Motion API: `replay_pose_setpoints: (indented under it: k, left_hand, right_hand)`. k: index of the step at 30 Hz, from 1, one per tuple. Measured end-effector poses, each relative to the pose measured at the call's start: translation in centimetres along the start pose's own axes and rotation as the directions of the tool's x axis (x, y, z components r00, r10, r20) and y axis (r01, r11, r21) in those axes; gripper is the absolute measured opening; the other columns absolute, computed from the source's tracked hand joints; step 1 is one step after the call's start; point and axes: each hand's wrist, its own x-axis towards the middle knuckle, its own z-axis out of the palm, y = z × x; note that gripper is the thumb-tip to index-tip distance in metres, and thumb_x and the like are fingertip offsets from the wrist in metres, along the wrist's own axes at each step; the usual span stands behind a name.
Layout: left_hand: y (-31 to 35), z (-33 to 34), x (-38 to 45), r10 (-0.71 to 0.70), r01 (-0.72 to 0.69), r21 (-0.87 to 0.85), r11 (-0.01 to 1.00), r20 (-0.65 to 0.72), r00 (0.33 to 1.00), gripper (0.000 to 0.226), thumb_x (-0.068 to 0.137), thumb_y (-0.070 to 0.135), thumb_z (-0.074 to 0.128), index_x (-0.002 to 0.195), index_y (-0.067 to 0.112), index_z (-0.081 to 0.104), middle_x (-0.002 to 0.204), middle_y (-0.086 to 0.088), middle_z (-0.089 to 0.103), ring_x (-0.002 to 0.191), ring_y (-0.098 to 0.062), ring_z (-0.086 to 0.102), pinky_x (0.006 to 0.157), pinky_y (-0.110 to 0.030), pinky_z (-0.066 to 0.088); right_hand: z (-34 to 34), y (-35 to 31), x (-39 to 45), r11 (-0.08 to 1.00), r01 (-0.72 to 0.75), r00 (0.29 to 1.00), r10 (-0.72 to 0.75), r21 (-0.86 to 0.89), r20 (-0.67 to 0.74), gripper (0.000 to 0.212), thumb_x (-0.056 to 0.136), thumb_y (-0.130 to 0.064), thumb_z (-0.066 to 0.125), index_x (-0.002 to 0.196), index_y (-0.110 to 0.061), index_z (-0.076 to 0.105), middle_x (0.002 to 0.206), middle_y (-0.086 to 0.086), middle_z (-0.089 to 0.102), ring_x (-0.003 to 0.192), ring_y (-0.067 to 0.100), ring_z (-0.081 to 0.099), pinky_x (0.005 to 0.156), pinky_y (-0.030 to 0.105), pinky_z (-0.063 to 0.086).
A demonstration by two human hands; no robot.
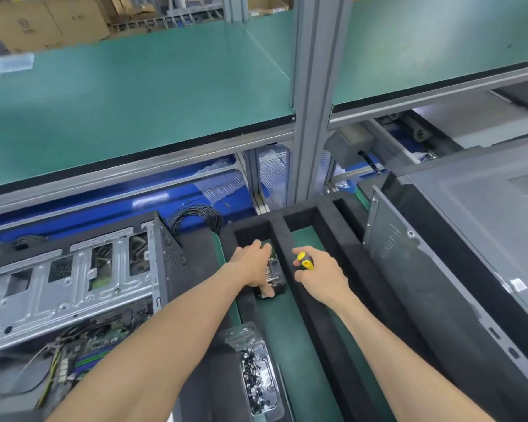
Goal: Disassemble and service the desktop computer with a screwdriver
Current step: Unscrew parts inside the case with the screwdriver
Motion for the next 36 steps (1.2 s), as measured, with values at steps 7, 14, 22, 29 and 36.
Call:
replay_pose_setpoints:
  k: [7, 14, 22, 29, 36]
  left_hand:
    - [-0.5, -3.9, -3.4, 0.068, -0.093, -0.123, 0.988, -0.193, 0.979, 0.096, 0.068, 0.048, 0.087, 0.147, 0.023, 0.037, 0.144, -0.007, 0.042, 0.125, -0.031, 0.05, 0.106, -0.047, 0.04]
    - [-3.3, -7.0, -11.6, 0.154, -0.35, -0.337, 0.874, -0.492, 0.857, 0.031, 0.081, 0.027, 0.081, 0.11, 0.027, 0.069, 0.096, 0.012, 0.06, 0.089, -0.006, 0.058, 0.087, -0.032, 0.053]
    - [-9.9, -6.3, -21.4, -0.064, -0.424, -0.556, 0.715, -0.656, 0.752, 0.022, 0.079, 0.004, 0.073, 0.096, 0.018, 0.075, 0.084, 0.002, 0.071, 0.077, -0.013, 0.066, 0.074, -0.027, 0.055]
    - [-15.0, -5.0, -29.0, -0.112, -0.488, -0.6, 0.634, -0.695, 0.711, 0.008, 0.09, 0.019, 0.073, 0.093, 0.026, 0.076, 0.083, 0.008, 0.075, 0.077, -0.012, 0.071, 0.076, -0.03, 0.059]
    - [-19.3, -2.2, -33.4, -0.248, -0.407, -0.711, 0.574, -0.624, 0.741, 0.008, 0.093, 0.025, 0.07, 0.087, 0.023, 0.076, 0.08, 0.004, 0.075, 0.073, -0.014, 0.072, 0.073, -0.028, 0.059]
  right_hand:
    - [0.6, -3.2, -1.2, 0.995, 0.095, 0.995, -0.096, -0.02, -0.026, 0.049, 0.085, -0.021, 0.066, 0.129, -0.04, 0.057, 0.114, -0.009, 0.067, 0.105, 0.02, 0.062, 0.09, 0.044, 0.054]
    - [2.1, -9.1, -4.5, 0.968, 0.244, 0.969, -0.246, -0.054, -0.034, 0.032, 0.081, -0.027, 0.06, 0.11, -0.039, 0.062, 0.099, -0.006, 0.068, 0.093, 0.026, 0.062, 0.077, 0.038, 0.051]
    - [5.5, -15.6, -9.7, 0.917, 0.378, 0.925, -0.38, -0.128, 0.004, 0.023, 0.084, -0.028, 0.059, 0.106, -0.034, 0.059, 0.099, -0.004, 0.063, 0.091, 0.027, 0.058, 0.07, 0.037, 0.042]
    - [9.6, -21.1, -14.4, 0.84, 0.5, 0.863, -0.503, -0.21, 0.042, 0.009, 0.094, -0.035, 0.05, 0.103, -0.033, 0.048, 0.087, -0.005, 0.058, 0.082, 0.026, 0.055, 0.059, 0.033, 0.033]
    - [13.2, -24.2, -18.3, 0.804, 0.59, 0.807, -0.582, -0.078, 0.102, 0.008, 0.101, -0.028, 0.051, 0.102, -0.023, 0.045, 0.086, 0.001, 0.059, 0.078, 0.024, 0.056, 0.062, 0.038, 0.038]
